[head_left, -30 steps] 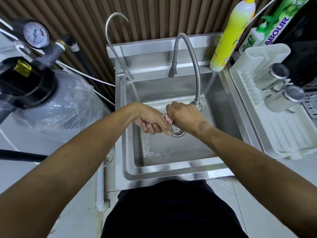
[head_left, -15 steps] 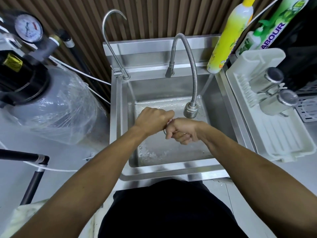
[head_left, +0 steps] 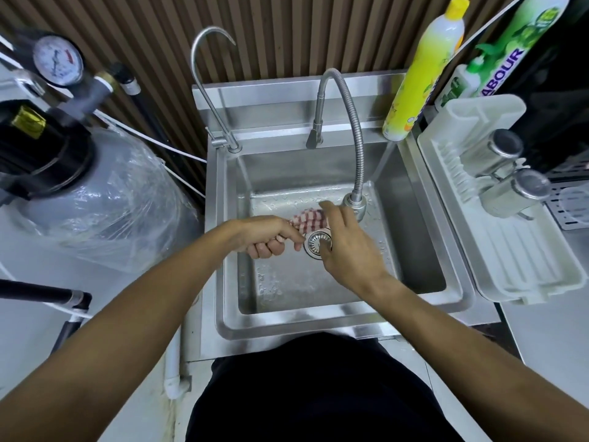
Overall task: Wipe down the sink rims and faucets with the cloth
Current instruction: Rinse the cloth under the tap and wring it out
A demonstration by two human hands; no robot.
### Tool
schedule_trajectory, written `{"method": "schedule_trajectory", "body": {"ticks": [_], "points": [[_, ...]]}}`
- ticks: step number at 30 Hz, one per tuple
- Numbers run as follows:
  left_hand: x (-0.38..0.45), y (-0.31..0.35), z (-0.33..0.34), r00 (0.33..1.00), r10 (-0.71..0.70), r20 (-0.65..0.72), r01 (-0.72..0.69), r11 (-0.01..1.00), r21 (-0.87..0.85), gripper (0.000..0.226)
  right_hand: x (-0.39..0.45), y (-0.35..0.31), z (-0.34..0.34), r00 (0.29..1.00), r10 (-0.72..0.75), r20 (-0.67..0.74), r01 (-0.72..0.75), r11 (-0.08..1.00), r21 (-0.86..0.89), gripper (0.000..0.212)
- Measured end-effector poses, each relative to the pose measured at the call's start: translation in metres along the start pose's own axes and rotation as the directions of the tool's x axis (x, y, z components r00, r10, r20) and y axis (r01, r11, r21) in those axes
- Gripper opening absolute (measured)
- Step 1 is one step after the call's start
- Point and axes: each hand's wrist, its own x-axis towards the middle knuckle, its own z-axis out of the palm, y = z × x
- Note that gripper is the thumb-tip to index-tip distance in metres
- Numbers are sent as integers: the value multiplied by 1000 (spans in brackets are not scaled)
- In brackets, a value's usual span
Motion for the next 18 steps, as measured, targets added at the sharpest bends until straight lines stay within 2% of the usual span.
{"method": "schedule_trajectory", "body": {"ticks": [1, 2, 3, 6, 8, 9, 11, 13, 14, 16, 18], "points": [[-2, 1, -2, 993, -19, 117, 26, 998, -57, 11, -3, -1, 1, 987, -98, -129, 94, 995, -38, 69], [-2, 2, -3, 976, -10, 216, 33, 994, -101, 12, -3, -1, 2, 959, -203, -197, 186, 977, -99, 68], [-3, 5, -2, 954, 9, 300, 32, 991, -133, 12, 1, 2, 4, 932, -300, -203, 269, 949, -165, 65], [-8, 17, 3, 899, 62, 433, 12, 986, -167, 15, 21, 4, 5, 893, -438, -105, 409, 885, -222, 48], [-12, 25, 3, 887, 41, 460, 15, 993, -118, 16, 38, 5, 1, 874, -478, -85, 441, 855, -275, 26], [-14, 29, 4, 889, 11, 458, 19, 998, -62, 14, 46, 2, -5, 856, -514, -48, 465, 808, -361, 20], [-17, 35, 8, 915, -60, 400, 33, 997, 76, 29, 60, -6, -22, 856, -487, 174, 503, 706, -500, 13], [-14, 40, 17, 964, -96, 247, 42, 975, 218, 43, 65, -17, -34, 846, -341, 410, 528, 641, -557, 10], [-10, 43, 22, 985, -82, 150, 34, 954, 299, 44, 66, -21, -39, 844, -284, 455, 521, 632, -573, 13], [0, 46, 32, 996, 25, -84, 18, 880, 475, 32, 66, -26, -40, 874, -187, 448, 447, 670, -593, 15], [6, 45, 35, 928, 213, -304, 56, 730, 682, 11, 65, -25, -33, 914, -91, 396, 322, 755, -571, 12]]}}
